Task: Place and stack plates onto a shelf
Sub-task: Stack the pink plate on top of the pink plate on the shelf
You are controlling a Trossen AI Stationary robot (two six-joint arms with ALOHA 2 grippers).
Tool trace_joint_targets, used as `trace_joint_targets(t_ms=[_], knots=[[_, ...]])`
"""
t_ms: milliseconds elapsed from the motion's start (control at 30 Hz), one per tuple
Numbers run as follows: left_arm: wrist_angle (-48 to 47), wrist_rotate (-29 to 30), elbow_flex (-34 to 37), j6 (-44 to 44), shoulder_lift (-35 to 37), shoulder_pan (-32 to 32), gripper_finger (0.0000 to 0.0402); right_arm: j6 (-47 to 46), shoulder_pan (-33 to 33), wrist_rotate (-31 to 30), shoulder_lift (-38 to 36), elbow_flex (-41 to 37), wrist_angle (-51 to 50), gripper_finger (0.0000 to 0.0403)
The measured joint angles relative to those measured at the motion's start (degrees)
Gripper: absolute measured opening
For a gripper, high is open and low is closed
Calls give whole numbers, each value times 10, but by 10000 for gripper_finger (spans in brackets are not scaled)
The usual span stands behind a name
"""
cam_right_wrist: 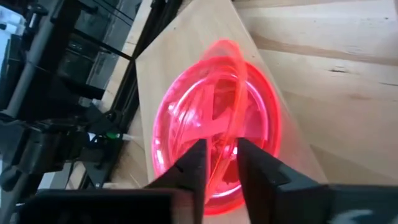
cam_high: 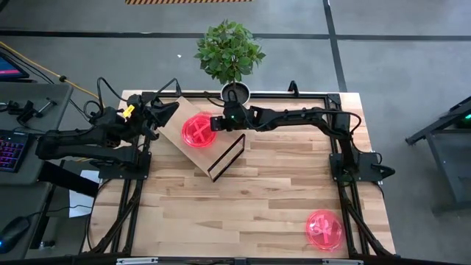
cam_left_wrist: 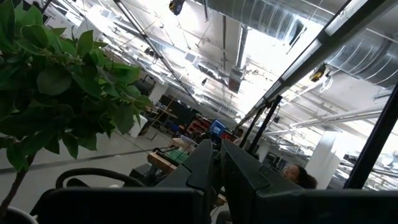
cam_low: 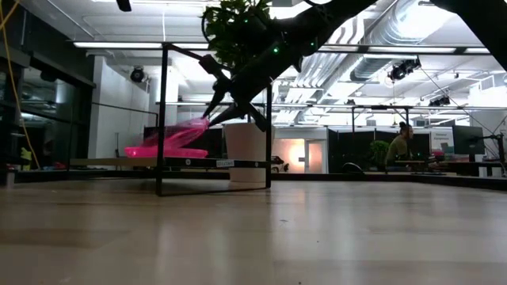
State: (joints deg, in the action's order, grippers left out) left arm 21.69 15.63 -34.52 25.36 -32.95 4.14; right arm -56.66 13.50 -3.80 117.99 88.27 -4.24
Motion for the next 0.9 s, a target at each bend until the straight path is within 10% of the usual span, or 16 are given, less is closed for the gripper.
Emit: trace_joint_targets(t_ms=[267,567,900], knots=[[0,0,0,0,0,0,26,25,16,38,-6,0,-3,158],[0,0,0,0,0,0,26,91,35,93,-19,-1,-53,161],[-10,8,0,-1,0,0,26,310,43,57,-162,-1,-328,161]])
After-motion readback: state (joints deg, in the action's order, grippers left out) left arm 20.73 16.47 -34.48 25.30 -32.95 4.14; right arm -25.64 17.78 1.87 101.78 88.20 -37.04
